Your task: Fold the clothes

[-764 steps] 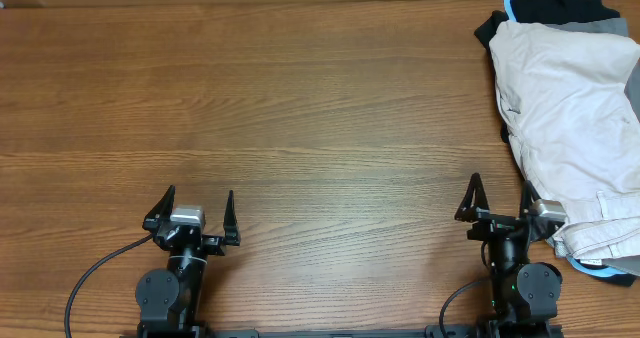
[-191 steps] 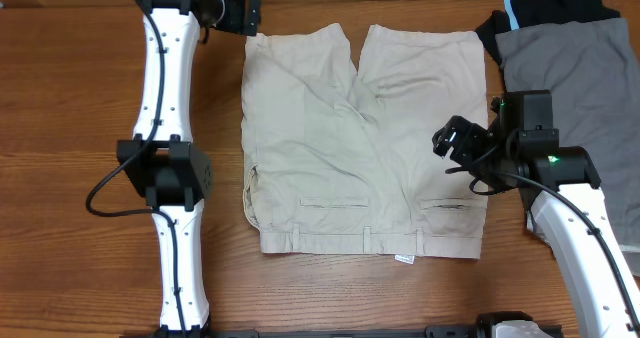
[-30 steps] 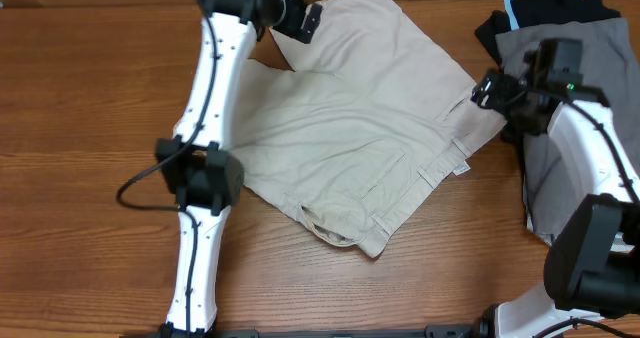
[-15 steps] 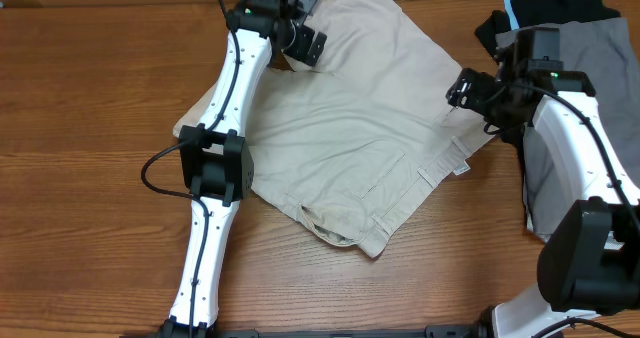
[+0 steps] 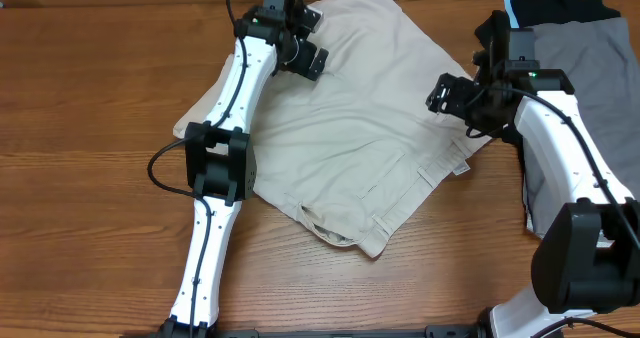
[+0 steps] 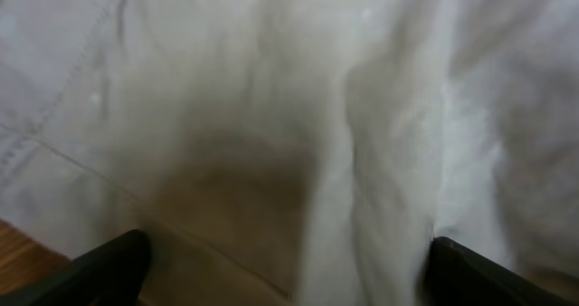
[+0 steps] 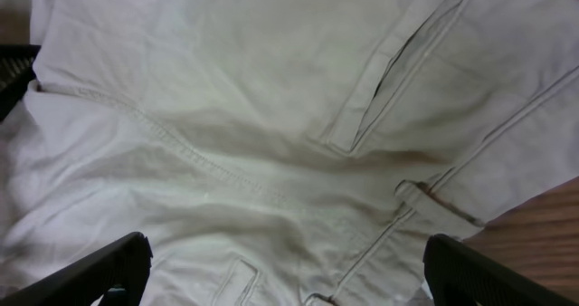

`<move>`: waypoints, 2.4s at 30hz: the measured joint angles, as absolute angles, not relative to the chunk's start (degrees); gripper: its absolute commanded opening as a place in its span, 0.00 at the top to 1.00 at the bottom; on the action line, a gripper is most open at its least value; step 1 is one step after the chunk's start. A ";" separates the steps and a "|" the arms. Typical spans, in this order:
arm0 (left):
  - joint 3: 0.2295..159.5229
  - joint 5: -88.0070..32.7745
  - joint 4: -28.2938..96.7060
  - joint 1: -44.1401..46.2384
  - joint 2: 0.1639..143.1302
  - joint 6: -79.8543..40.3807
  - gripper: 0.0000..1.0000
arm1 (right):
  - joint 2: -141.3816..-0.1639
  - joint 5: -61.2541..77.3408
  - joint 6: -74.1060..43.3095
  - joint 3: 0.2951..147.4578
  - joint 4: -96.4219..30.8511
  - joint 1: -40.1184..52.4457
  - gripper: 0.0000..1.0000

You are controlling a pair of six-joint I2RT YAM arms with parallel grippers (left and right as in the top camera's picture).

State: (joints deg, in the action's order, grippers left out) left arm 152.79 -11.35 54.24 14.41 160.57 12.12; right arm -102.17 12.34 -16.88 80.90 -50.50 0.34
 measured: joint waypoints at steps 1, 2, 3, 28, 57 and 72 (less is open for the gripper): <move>152.51 -11.31 53.71 14.41 160.57 11.94 0.00 | -102.17 12.40 -16.99 80.90 -50.59 0.49 0.00; 152.29 -11.25 53.30 14.41 160.57 11.79 0.00 | -102.17 12.56 -17.19 80.90 -50.65 0.64 0.00; 152.16 -11.18 53.04 14.41 160.57 11.51 0.00 | -102.17 12.69 -17.39 80.90 -50.61 0.80 0.00; 152.27 0.47 75.22 11.18 158.26 2.04 0.00 | -102.17 12.73 -19.31 80.90 -51.68 1.28 0.00; 151.06 3.92 97.30 -4.38 157.71 -2.24 0.00 | -102.17 13.26 -20.91 80.90 -51.48 1.28 0.00; 151.44 5.85 94.78 -4.27 130.63 -4.14 0.00 | -89.67 14.79 -20.97 80.90 -53.19 1.28 0.00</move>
